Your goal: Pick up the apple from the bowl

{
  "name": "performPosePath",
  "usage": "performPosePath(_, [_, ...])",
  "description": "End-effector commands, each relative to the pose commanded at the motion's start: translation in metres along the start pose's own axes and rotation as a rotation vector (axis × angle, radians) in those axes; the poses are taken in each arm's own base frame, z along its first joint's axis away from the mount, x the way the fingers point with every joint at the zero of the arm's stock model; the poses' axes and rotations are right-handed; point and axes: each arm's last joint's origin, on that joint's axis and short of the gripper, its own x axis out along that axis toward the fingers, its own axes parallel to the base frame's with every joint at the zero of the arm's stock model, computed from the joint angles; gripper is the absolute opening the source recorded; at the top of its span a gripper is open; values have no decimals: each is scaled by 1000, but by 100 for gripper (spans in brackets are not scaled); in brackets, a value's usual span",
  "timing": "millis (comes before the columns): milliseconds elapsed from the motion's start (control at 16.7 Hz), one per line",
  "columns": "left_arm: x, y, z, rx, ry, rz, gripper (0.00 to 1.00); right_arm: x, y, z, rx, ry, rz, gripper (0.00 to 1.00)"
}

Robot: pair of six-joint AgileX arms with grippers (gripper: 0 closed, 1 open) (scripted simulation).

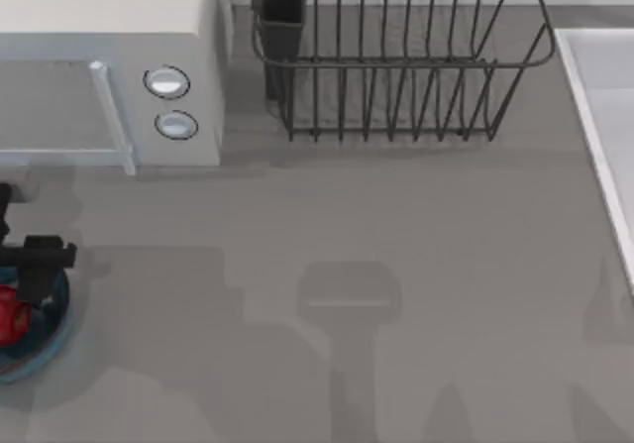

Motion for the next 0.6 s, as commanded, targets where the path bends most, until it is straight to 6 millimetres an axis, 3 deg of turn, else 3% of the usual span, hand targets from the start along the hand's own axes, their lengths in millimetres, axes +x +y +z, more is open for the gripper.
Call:
performPosePath(300, [0, 0, 0, 0, 0, 0, 2, 0, 0, 0, 0, 0, 0, 100])
performPosePath(600, [0, 0, 0, 0, 0, 0, 0, 0, 0, 0, 0, 0, 0, 100])
